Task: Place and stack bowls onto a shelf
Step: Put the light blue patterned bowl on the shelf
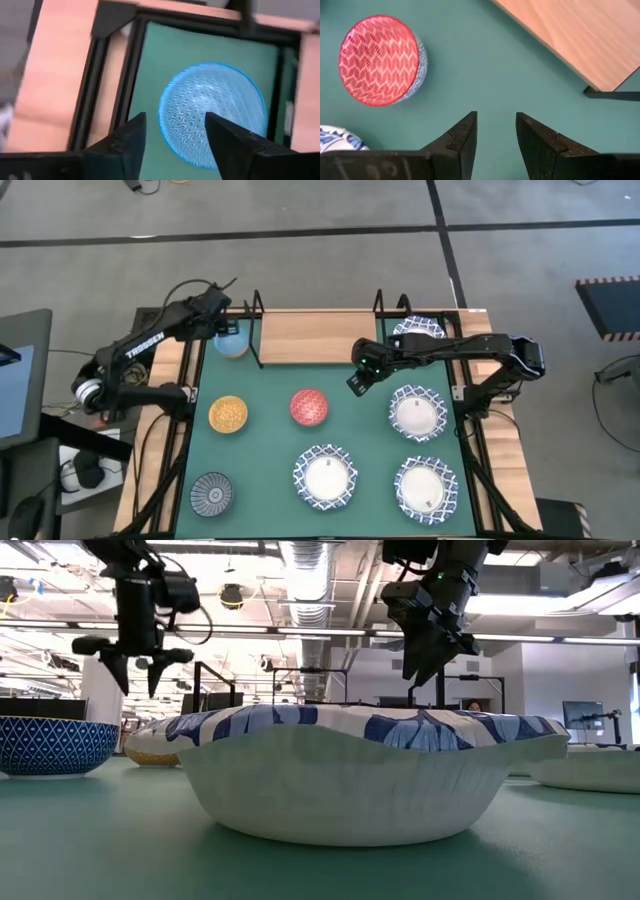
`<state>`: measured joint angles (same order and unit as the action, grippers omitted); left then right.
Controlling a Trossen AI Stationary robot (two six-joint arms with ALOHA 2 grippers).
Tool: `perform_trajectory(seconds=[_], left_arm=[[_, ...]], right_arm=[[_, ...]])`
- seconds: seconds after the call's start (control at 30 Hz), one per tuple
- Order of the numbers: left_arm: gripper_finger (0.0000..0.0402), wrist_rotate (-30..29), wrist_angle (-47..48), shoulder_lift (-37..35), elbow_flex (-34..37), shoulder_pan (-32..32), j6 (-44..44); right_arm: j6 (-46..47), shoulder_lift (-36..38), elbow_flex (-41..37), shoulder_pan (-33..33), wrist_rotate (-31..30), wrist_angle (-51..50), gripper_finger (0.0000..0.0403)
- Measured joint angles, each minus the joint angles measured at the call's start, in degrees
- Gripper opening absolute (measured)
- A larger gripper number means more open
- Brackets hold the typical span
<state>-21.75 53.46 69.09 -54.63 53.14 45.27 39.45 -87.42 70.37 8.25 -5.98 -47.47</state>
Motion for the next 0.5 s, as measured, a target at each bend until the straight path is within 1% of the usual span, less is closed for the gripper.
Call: perform_trajectory(seconds=[0.1, 0.23, 0.3, 0.5], left_arm=[[0.0206, 0.34, 2.28, 4.33, 0.02, 0.21, 5.83], [0.0214, -2.04, 5.51, 8.91, 0.45, 0.64, 11.06], [0.0215, -2.22, 4.82, 10.70, 1.30, 1.06, 11.62], [0.0215, 1.21, -1.19, 15.38, 4.21, 2.78, 10.83]], right_arm=[[0.16, 0.00, 0.00, 0.00, -0.76, -0.04, 0.0162], [0.17, 0.00, 0.00, -0.37, -1.45, -0.14, 0.0162], [0.18, 0.00, 0.00, -0.40, -1.65, -0.06, 0.0162], [0.14, 0.00, -0.42, -0.50, -3.33, -0.38, 0.0162]])
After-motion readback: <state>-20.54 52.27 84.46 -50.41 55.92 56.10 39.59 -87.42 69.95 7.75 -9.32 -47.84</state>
